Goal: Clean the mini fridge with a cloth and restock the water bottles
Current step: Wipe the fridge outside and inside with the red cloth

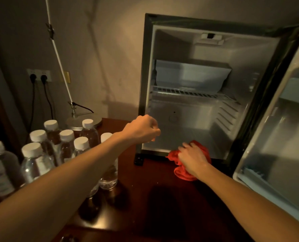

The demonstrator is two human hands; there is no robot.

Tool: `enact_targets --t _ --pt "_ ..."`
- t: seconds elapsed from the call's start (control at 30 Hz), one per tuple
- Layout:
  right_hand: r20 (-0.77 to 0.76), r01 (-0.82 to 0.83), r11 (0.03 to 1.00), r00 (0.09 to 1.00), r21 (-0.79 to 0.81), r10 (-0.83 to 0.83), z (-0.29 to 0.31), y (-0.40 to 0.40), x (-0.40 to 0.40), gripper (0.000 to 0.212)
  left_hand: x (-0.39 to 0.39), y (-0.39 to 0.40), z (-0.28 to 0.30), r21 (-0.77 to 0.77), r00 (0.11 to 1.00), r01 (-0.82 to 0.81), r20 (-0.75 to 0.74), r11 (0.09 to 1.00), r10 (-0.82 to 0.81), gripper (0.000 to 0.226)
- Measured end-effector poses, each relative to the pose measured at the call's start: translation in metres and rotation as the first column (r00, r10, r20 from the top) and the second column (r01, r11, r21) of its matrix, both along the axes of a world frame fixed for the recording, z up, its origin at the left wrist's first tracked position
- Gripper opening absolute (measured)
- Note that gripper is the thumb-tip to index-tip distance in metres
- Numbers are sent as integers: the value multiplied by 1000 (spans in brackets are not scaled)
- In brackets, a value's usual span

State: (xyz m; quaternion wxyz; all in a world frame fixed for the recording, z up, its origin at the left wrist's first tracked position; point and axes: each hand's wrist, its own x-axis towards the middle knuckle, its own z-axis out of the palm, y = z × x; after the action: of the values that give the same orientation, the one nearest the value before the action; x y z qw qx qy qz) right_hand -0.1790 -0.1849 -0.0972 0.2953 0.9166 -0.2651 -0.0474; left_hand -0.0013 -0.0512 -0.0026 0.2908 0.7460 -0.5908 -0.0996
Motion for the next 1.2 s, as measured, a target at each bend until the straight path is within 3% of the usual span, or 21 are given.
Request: enact_targets --t 0.1,0.17,0.37,0.47,0.57,0.7,0.8,0.83,0.87,0.93,1.13,1.2 --pt "11 233 972 972 24 -233 4 -12 -42 35 -2 2 -4 12 1000 2 3 1000 -2 20" --pt "26 264 964 964 14 -264 5 -17 -61 29 -6 -2 -8 11 1000 12 -3 1000 -12 21" --pt "130 164 986 977 25 -166 12 -13 -50 40 -36 -26 -25 17 1000 20 -5 1000 -20 20" --pt "197 38 998 979 54 -48 10 -15 -42 42 -41 -35 -33 8 999 -3 36 1000 3 19" --pt "299 -170 983 943 65 144 7 -9 -19 30 -36 -43 -42 -18 998 -52 45 998 53 17" --pt "81 -341 938 939 61 335 -6 -7 12 38 -32 -50 -54 -73 993 -97 60 993 101 20" --pt "-168 -376 926 916 -37 365 -22 -5 34 43 -28 -52 -64 -122 987 -151 43 981 157 17" --pt "-137 -347 933 933 -96 333 -21 1 38 36 -26 -52 -66 -134 983 -172 37 976 179 17" --pt "-13 -307 942 951 -136 308 -24 5 43 30 -24 -52 -68 -143 980 -191 36 971 198 18" --pt "20 -391 913 918 -118 396 -35 5 58 34 -19 -52 -71 -162 974 -218 31 962 226 19" --pt "-147 -328 944 936 -46 318 -36 -8 57 43 -16 -53 -66 -190 973 -225 7 956 230 20" --pt "-101 -334 940 940 -68 326 -32 -13 40 43 -19 -52 -67 -173 978 -204 3 964 208 19"
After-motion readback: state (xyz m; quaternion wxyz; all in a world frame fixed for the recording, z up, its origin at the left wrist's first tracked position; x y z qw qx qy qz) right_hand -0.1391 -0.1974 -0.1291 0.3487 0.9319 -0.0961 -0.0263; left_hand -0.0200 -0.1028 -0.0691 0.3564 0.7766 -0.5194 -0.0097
